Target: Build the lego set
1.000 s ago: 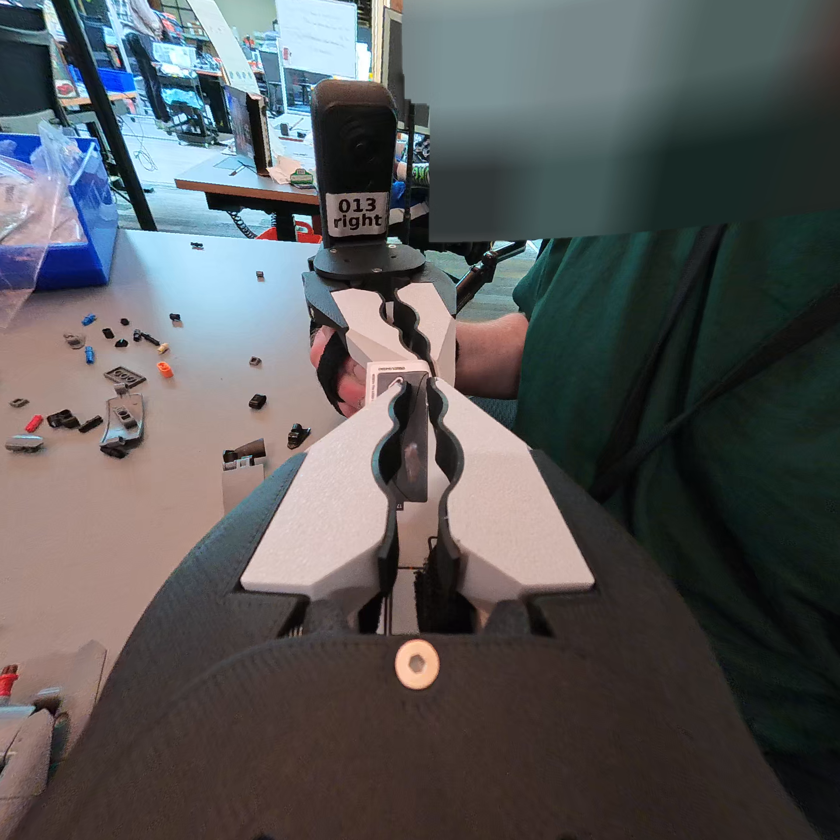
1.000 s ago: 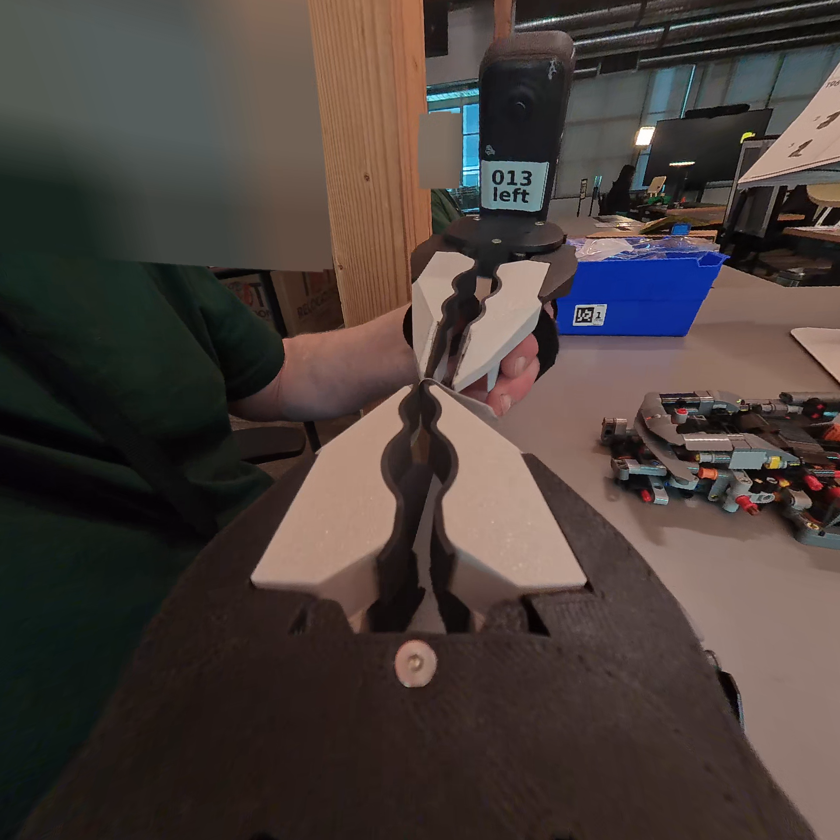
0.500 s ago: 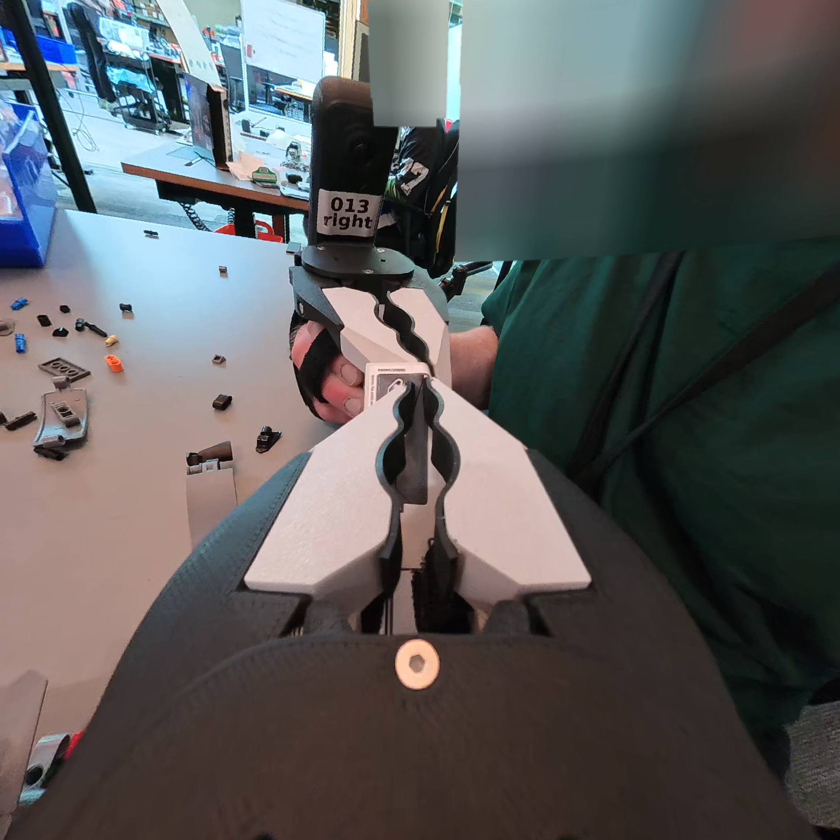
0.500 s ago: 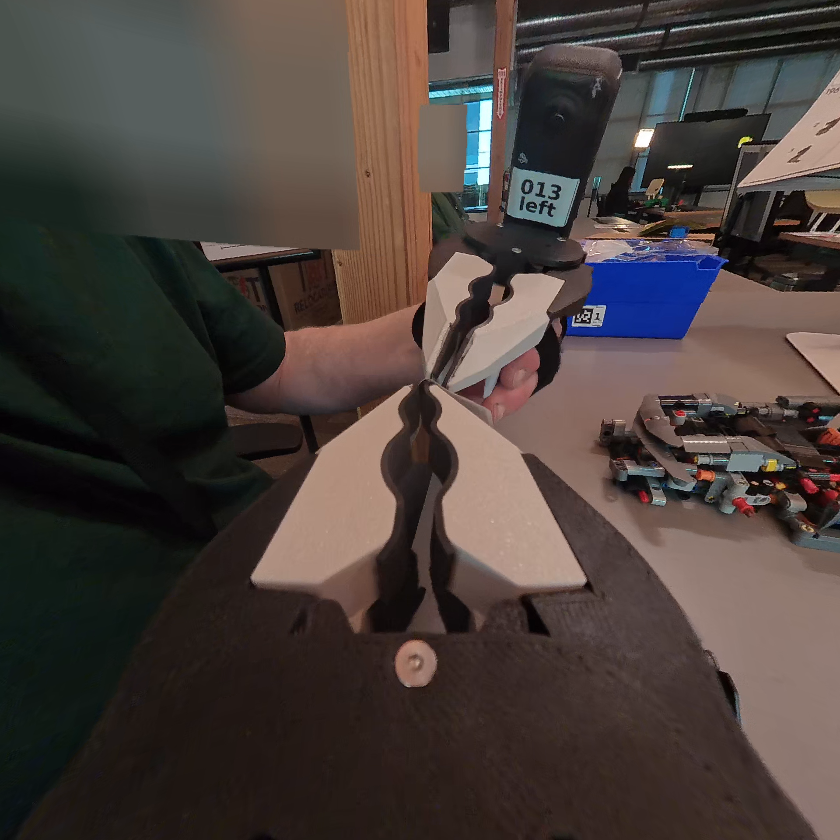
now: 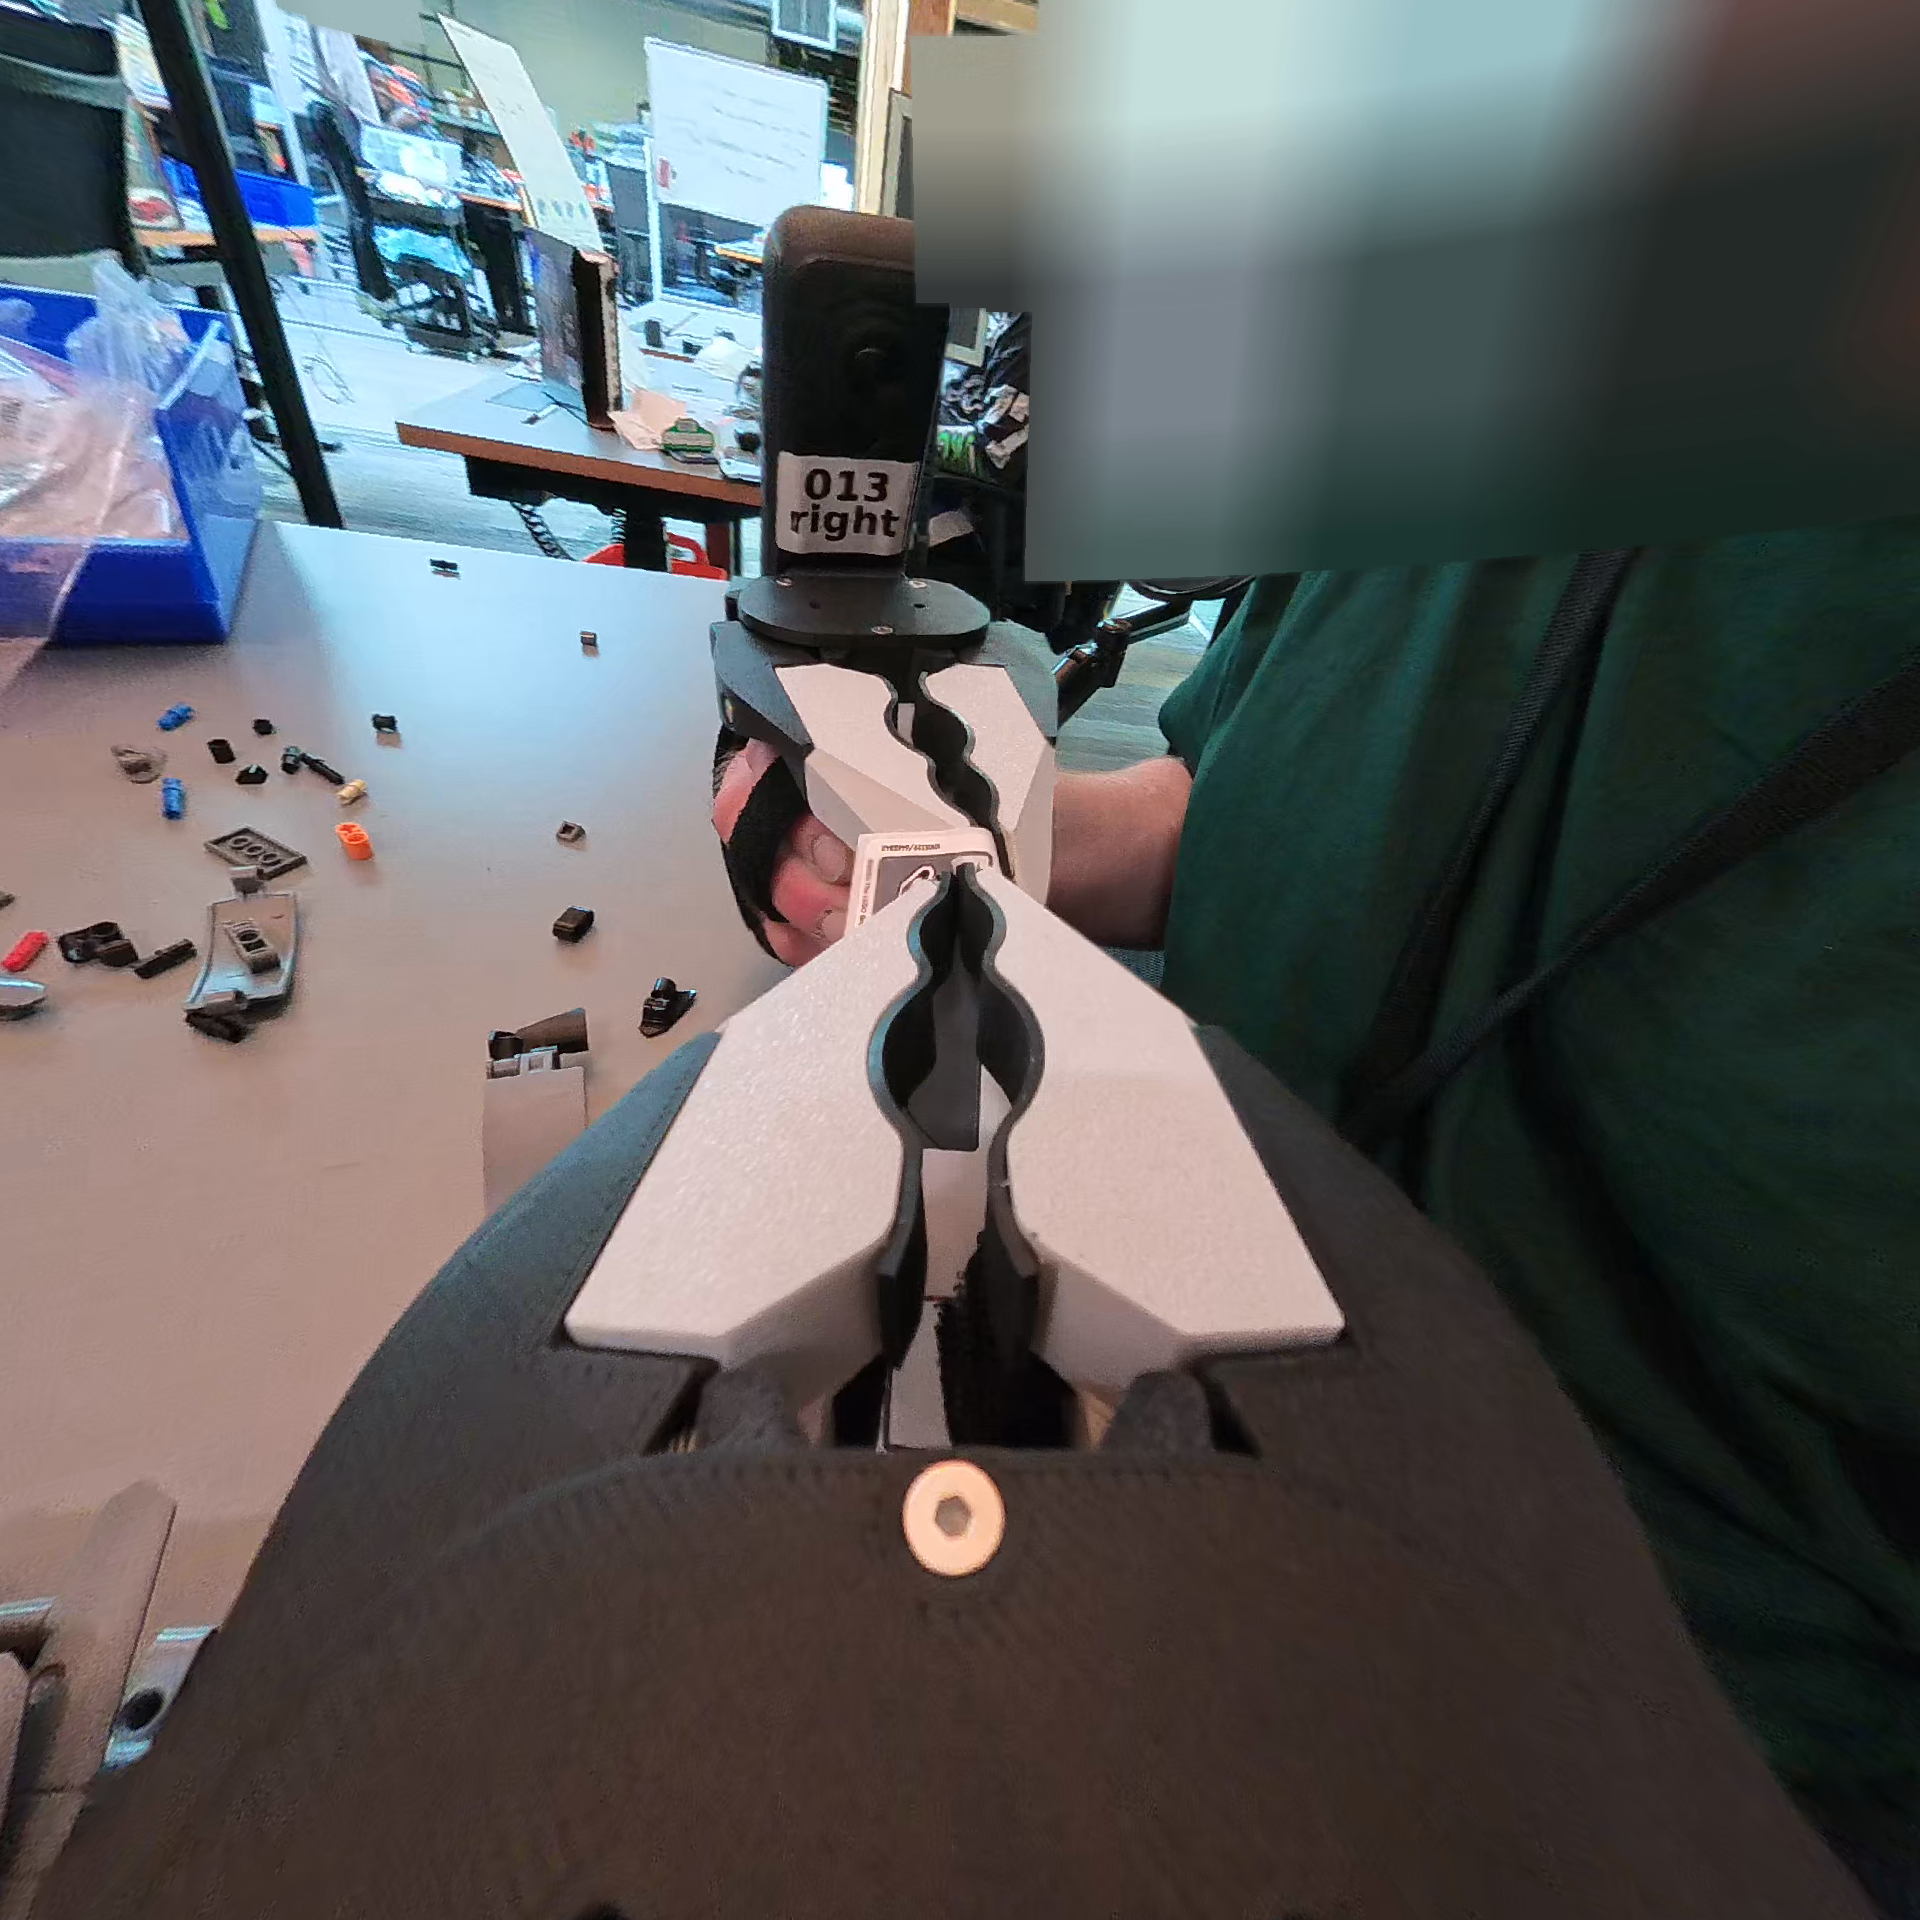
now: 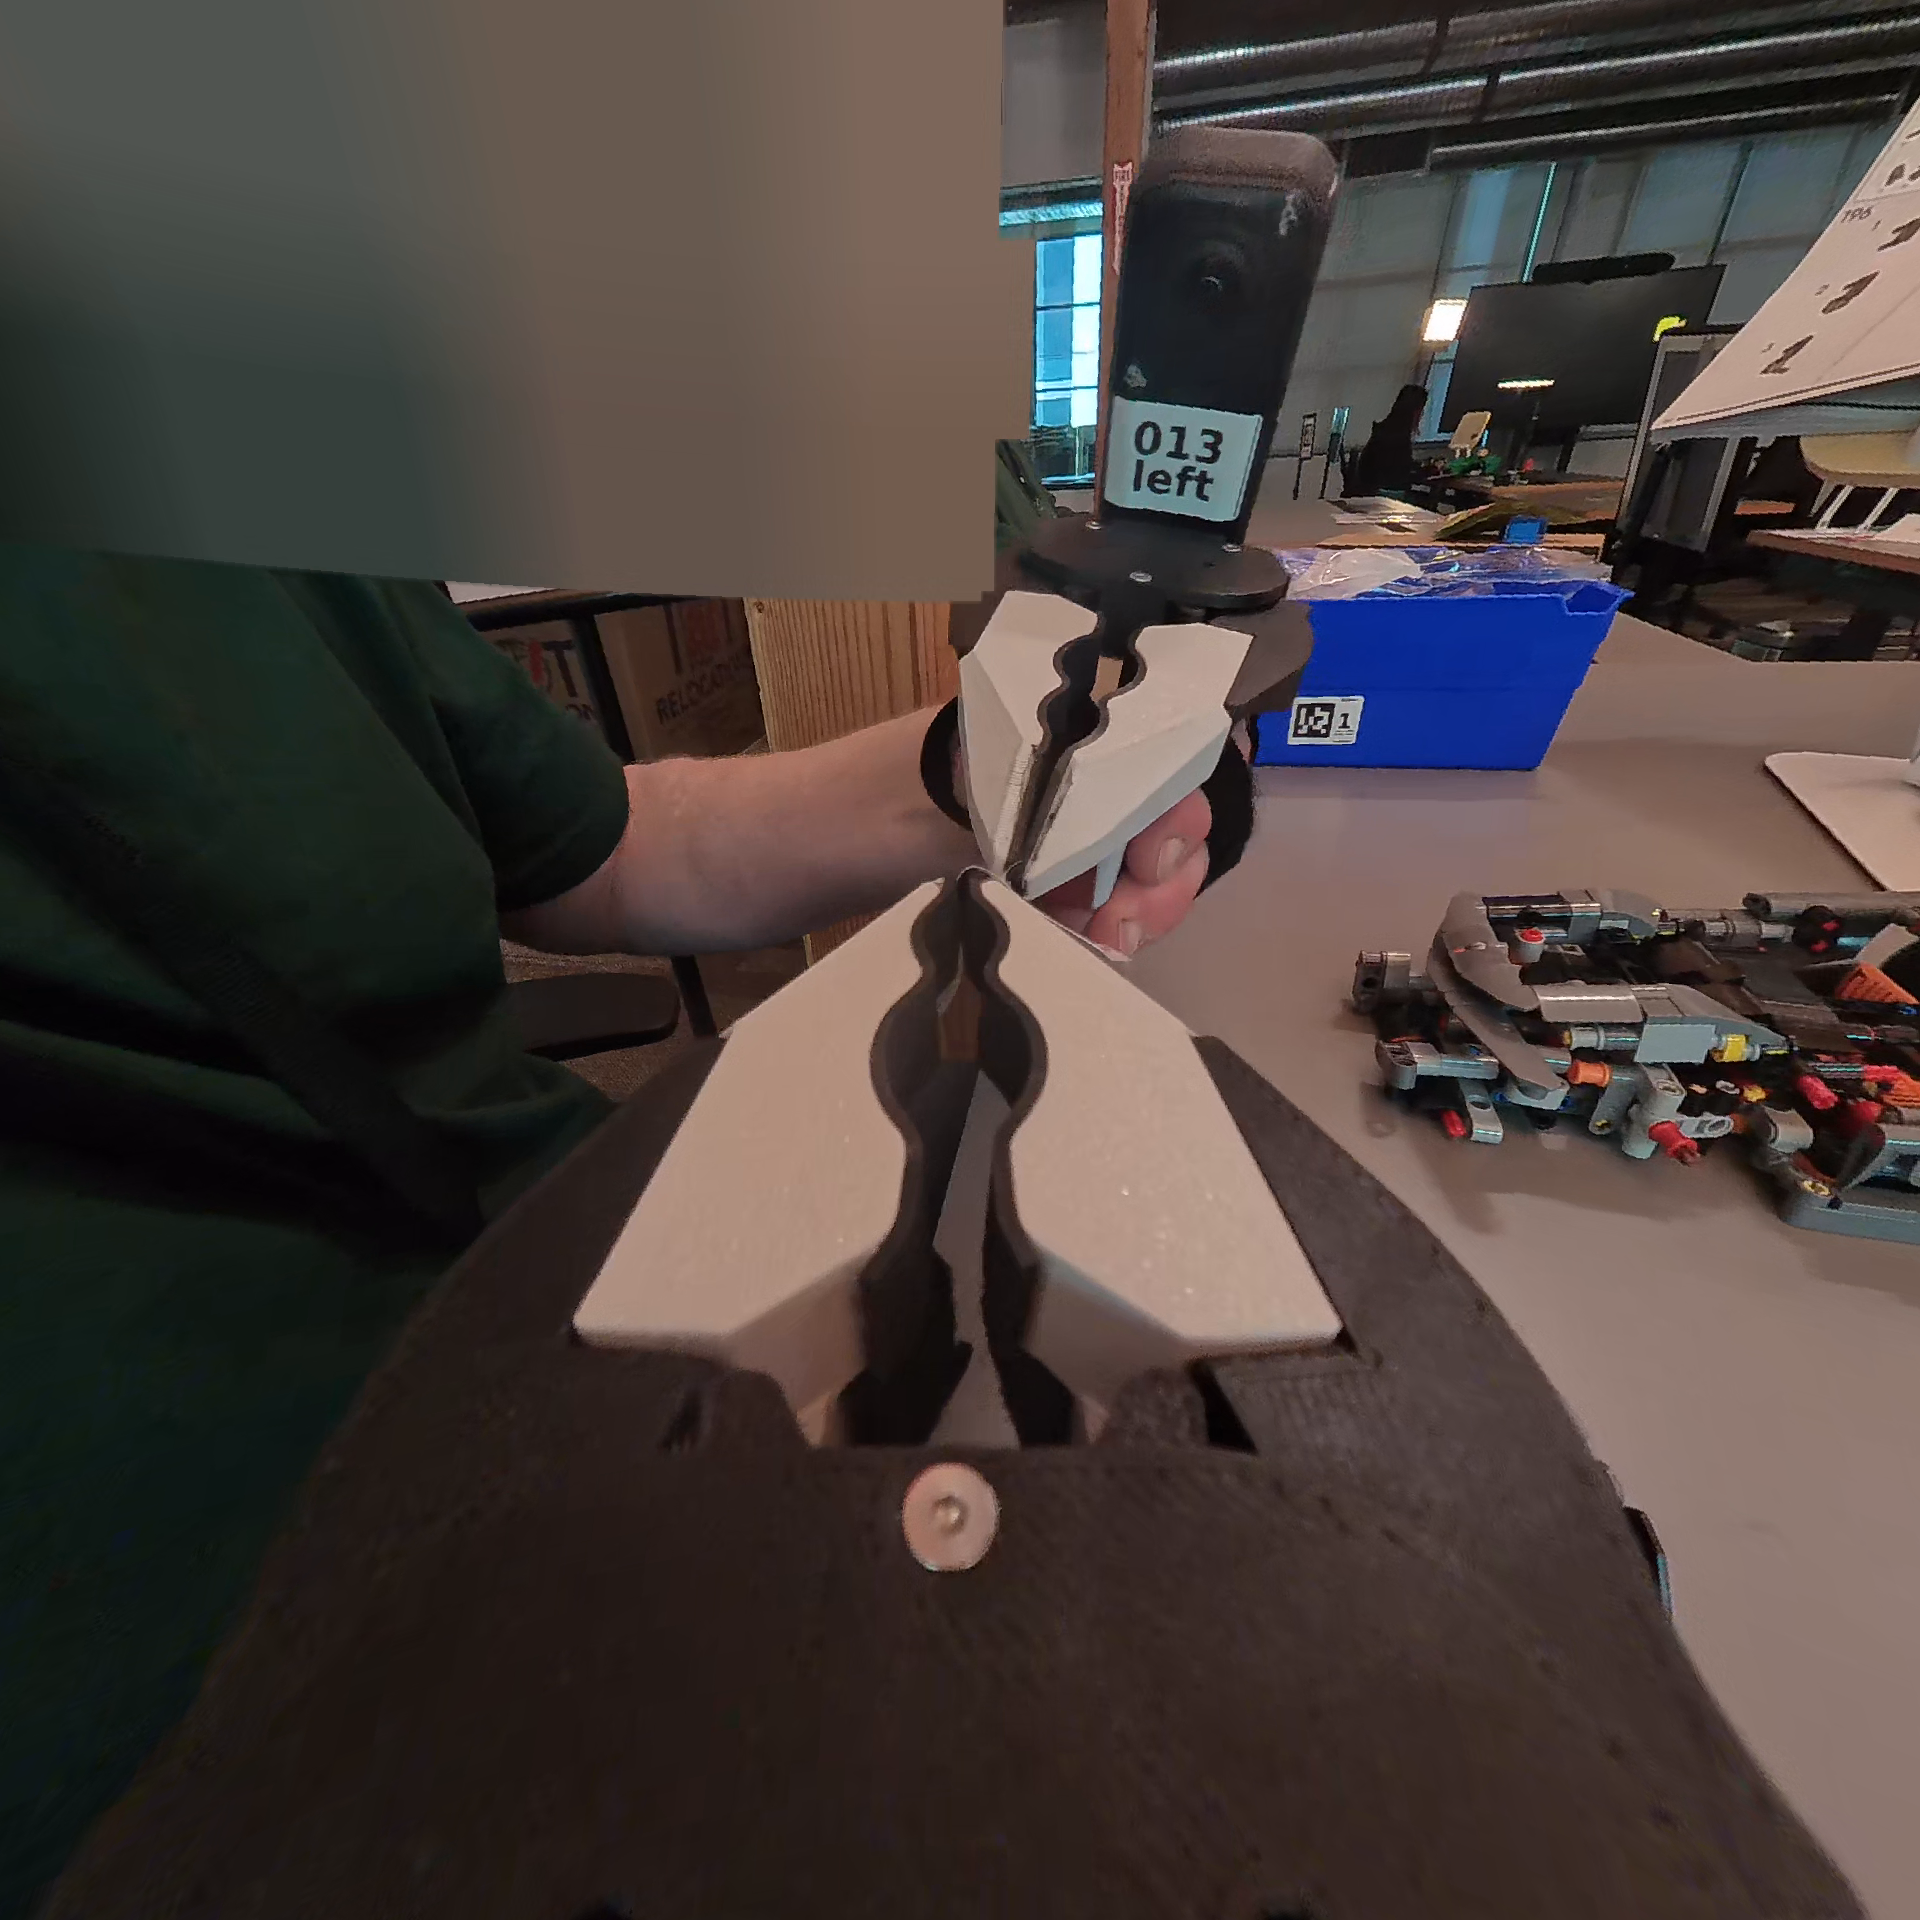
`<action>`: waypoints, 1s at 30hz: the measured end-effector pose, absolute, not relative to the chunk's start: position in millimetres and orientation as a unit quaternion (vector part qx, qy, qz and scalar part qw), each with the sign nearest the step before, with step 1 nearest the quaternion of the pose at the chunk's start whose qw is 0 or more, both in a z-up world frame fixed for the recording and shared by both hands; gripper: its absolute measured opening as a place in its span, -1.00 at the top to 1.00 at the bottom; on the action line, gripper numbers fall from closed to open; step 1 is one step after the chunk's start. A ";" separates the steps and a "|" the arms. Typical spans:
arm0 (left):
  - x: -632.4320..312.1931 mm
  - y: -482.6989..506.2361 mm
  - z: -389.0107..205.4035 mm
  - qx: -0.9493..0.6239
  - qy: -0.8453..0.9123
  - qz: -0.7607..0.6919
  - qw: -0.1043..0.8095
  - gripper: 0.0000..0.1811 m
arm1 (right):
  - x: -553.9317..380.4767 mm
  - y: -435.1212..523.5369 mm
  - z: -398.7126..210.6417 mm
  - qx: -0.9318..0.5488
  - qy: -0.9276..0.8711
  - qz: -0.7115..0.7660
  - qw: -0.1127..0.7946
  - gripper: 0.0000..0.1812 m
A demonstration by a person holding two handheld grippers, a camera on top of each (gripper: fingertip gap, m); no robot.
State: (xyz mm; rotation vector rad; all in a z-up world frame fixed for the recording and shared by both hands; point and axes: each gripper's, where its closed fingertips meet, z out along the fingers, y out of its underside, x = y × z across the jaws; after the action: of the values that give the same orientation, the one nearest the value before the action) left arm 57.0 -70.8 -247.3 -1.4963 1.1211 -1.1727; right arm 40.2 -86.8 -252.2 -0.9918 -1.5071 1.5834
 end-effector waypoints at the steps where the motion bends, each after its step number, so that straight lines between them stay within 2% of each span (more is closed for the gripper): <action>1: 56.7 -70.5 -247.5 -0.607 0.452 -0.469 0.455 1.00 | 40.0 -86.6 -252.4 -0.386 -0.585 0.614 0.363 1.00; 18: 37.5 -53.8 -231.9 -0.619 0.375 -0.431 0.540 1.00 | 35.8 -71.1 -255.0 -0.419 -0.562 0.613 0.364 1.00; 30: -10.9 -38.7 -204.5 -0.600 0.254 -0.432 0.624 1.00 | 30.5 -50.1 -258.9 -0.465 -0.524 0.616 0.359 1.00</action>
State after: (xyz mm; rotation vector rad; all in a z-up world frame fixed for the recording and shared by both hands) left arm -10.9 -38.7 -204.5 -1.3768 0.5834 -0.9919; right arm 30.5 -50.1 -258.9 -1.1993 -1.3520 1.5892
